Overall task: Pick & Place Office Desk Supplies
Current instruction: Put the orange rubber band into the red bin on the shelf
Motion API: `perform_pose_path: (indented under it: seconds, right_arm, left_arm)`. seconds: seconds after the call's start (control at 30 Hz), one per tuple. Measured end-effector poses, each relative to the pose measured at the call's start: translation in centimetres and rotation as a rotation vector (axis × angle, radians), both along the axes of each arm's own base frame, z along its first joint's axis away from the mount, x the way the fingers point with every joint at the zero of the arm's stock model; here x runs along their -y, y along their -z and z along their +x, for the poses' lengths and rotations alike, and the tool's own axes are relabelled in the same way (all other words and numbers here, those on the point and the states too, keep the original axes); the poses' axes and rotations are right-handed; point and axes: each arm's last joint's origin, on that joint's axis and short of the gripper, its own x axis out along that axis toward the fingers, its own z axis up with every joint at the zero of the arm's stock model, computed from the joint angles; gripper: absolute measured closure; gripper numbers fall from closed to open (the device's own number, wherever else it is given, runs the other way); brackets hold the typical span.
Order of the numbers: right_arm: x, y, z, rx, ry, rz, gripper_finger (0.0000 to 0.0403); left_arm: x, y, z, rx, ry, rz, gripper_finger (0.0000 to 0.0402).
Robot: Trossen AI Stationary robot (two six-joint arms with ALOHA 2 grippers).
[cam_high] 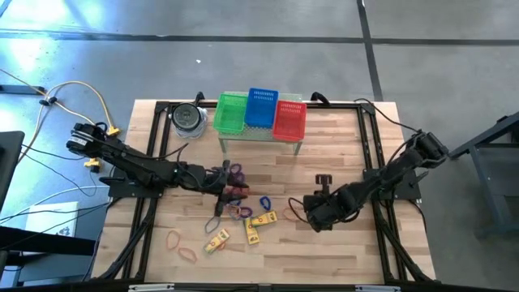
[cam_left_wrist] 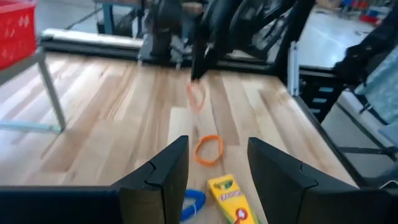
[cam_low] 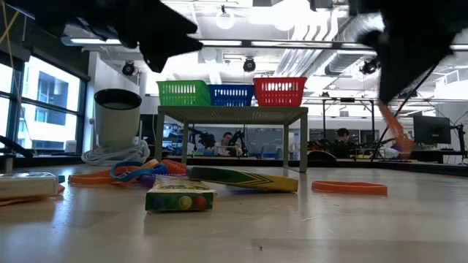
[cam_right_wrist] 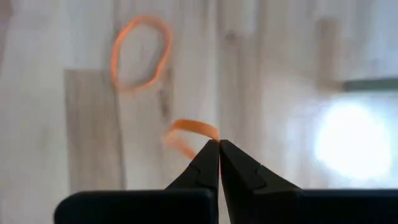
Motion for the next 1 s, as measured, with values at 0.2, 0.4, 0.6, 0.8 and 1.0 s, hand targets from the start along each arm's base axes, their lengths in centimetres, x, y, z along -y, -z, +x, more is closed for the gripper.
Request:
perform_pose_path:
  seconds: [0.2,0.4,0.6,0.8,1.0]
  right_arm:
    - [0.9,-6.0,1.6,0.074,-0.034,-0.099,0.0400]
    - [2.9,-11.7,3.4,0.250,-0.006,-0.176,0.0400]
    - [7.1,-16.6,5.5,0.414,0.014,-0.206,0.0400]
    - [14.0,-17.7,6.1,0.417,0.137,-0.180,0.0400]
    - [21.2,-16.3,6.4,0.362,0.277,-0.127,0.0400]
  left_arm:
    - [-0.2,0.4,0.0,-0.044,-0.006,0.008,0.0241]
    - [-0.1,0.6,-0.1,-0.060,0.029,0.021,0.0241]
    - [0.0,0.6,-0.1,-0.063,0.039,0.000,0.0241]
    - [0.5,0.6,-0.2,-0.070,0.071,-0.059,0.0241]
    - [0.8,0.6,-0.3,-0.076,0.082,-0.087,0.0241]
